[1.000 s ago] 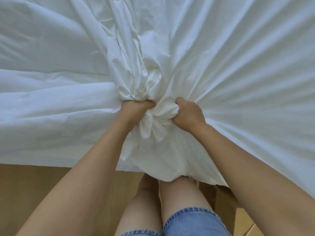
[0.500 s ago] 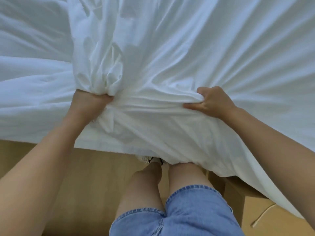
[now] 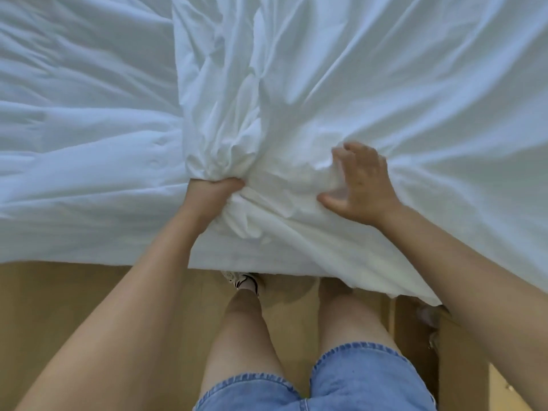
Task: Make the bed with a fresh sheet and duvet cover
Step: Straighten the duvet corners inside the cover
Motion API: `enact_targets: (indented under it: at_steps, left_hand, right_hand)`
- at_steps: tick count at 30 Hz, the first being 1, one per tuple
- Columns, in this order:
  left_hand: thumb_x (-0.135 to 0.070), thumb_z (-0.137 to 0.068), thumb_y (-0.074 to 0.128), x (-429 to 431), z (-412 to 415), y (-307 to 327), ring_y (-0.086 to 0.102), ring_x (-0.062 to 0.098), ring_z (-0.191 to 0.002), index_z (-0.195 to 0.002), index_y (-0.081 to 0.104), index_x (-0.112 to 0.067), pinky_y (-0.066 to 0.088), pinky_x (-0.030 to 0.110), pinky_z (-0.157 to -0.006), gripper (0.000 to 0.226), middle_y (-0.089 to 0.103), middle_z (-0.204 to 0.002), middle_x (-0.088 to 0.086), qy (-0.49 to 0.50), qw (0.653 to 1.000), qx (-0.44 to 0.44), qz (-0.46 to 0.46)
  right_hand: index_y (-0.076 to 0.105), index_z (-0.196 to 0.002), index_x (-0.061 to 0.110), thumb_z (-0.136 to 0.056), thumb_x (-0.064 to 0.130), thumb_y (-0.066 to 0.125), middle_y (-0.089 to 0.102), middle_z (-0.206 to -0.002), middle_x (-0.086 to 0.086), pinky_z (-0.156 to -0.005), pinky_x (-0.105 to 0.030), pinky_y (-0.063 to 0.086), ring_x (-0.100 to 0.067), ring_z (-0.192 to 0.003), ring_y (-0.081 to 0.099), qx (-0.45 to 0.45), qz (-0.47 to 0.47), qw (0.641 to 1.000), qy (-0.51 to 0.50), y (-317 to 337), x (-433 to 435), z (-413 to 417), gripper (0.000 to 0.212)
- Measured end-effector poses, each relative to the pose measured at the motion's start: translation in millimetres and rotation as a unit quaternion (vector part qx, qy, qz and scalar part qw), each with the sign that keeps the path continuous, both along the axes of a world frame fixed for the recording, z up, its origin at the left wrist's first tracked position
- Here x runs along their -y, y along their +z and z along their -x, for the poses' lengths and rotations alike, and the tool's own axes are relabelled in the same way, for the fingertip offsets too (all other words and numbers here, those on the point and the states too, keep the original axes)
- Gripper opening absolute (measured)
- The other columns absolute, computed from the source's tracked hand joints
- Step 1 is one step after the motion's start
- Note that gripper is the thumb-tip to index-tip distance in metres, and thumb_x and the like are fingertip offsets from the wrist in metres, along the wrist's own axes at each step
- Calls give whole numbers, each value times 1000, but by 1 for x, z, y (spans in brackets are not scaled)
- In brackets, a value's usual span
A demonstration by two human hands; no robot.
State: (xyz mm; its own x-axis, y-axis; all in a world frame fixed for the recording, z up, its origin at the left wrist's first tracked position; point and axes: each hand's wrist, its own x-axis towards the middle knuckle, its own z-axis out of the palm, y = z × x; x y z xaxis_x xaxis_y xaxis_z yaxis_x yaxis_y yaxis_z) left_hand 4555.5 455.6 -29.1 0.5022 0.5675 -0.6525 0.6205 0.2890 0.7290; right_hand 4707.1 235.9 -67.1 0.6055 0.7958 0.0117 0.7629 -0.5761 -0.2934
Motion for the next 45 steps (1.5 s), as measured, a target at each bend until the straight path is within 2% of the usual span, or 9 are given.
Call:
enact_targets:
  at_steps: [5,11,15,19,26,33,37,41,45]
  left_hand:
    - [-19,-63,77,-21,10,-5,63,14,-98,-114,60,-17,52,29,-83,55,66,-108,-1,-26,994,75,69]
    - [-12,-68,75,-32,14,-1,61,14,-88,-101,60,-22,49,27,-76,37,63,-90,-10,6,996,84,42]
    - [-6,-69,74,-91,52,23,63,13,-93,-98,62,-27,52,30,-80,38,66,-98,-7,-21,996,83,-16]
    - [-10,-66,79,-179,127,63,63,16,-101,-121,60,-19,49,35,-87,59,66,-111,-4,5,996,26,-82]
    - [-12,-77,74,-188,152,15,54,19,-106,-121,53,-21,44,33,-88,49,52,-108,-4,-16,985,-103,-141]
    - [-25,-82,70,-197,147,-2,66,19,-95,-109,65,-20,51,30,-77,28,70,-103,0,47,995,-41,72]
    - [-27,-82,69,-206,149,-7,67,21,-98,-106,68,-19,52,34,-83,26,72,-102,1,97,990,-34,95]
    - [-13,-83,68,-207,141,-19,68,12,-86,-106,67,-16,55,22,-68,23,71,-99,0,130,989,-2,68]
    - [-29,-71,77,-219,150,-43,66,19,-99,-108,67,-19,53,32,-86,40,70,-104,0,87,991,-33,101]
  right_hand:
    - [21,-148,12,-82,30,58,27,-149,-10,-110,-47,18,-27,-138,23,-55,219,973,-37,0,-122,54,77]
    - [54,-120,2,-86,-3,43,58,-112,-18,-76,-38,39,-36,-105,53,11,179,983,-43,20,-136,33,37]
    - [56,-76,-4,-48,-22,57,54,-65,-21,-46,-31,37,-37,-56,56,88,29,996,-2,28,-109,36,33]
    - [60,-78,-6,-45,-23,60,56,-62,-21,-44,-35,46,-37,-54,58,77,17,997,-21,27,-90,50,36]
    - [58,-82,-6,-47,-23,61,55,-67,-23,-50,-41,46,-40,-59,55,31,68,996,-55,0,-97,67,39]
    - [44,-111,5,-60,29,43,51,-108,-17,-74,-41,39,-32,-92,41,-12,-25,995,99,-8,-182,107,56]
    - [37,-137,2,-67,40,56,44,-132,-18,-98,-51,34,-36,-118,41,-89,71,979,171,-9,-272,151,82]
    - [40,-131,1,-85,5,50,50,-123,-17,-87,-40,40,-35,-112,49,-75,172,976,113,-10,-342,173,48]
    - [49,-121,8,-91,5,42,57,-115,-11,-79,-37,41,-32,-106,53,-92,213,968,92,-18,-353,165,32]
